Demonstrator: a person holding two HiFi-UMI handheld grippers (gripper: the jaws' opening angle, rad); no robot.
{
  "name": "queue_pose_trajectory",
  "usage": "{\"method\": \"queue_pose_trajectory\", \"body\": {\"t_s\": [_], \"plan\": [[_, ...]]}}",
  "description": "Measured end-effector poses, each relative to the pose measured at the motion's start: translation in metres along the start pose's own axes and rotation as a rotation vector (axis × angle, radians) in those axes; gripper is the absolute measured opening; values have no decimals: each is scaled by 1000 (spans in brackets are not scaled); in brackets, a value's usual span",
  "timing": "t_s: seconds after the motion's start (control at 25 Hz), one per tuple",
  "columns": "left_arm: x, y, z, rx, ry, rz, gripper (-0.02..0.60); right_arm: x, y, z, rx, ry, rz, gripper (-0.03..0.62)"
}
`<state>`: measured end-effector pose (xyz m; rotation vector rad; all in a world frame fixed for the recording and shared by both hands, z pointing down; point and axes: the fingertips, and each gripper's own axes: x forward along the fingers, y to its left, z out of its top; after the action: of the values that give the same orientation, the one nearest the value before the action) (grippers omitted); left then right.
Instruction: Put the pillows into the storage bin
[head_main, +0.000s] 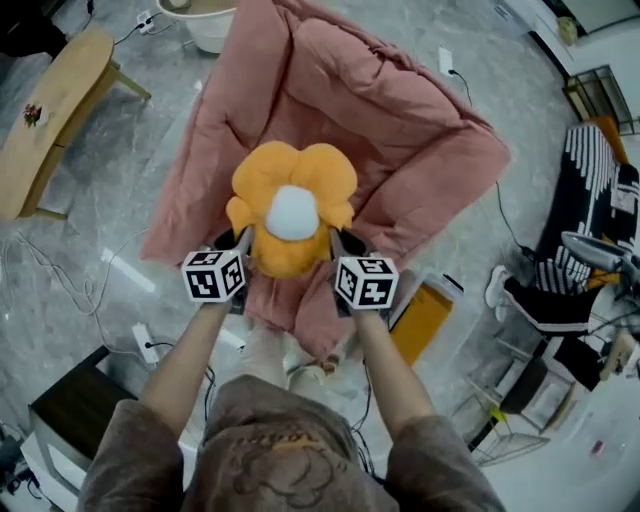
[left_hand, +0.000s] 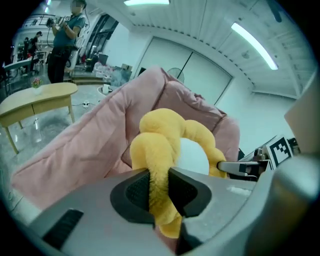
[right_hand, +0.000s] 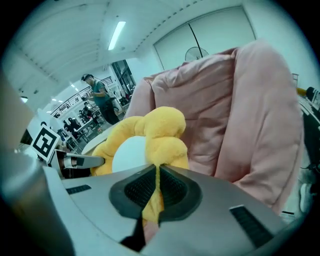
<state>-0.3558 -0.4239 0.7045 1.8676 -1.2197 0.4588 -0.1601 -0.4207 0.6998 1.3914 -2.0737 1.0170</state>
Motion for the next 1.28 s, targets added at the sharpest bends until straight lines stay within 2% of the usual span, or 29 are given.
{"method": "queue_pose_trajectory", "body": {"t_s": [0.2,0.56,0.92,1.28], "plan": [[-62,-69,9,39,-32,-50,64,-95,8,16,-14,-73,9,16],[-132,-206,-29,117,-39,-174,64,-266,-17,-4,14,-203,-53,15],[-149,-371,-106,268,33,-341,64,-438,-91,-84,134,-326,-210,15],[-164,-543,-231,400,124,-508,64,-611,-174,-203,251,-416,-381,15]]}}
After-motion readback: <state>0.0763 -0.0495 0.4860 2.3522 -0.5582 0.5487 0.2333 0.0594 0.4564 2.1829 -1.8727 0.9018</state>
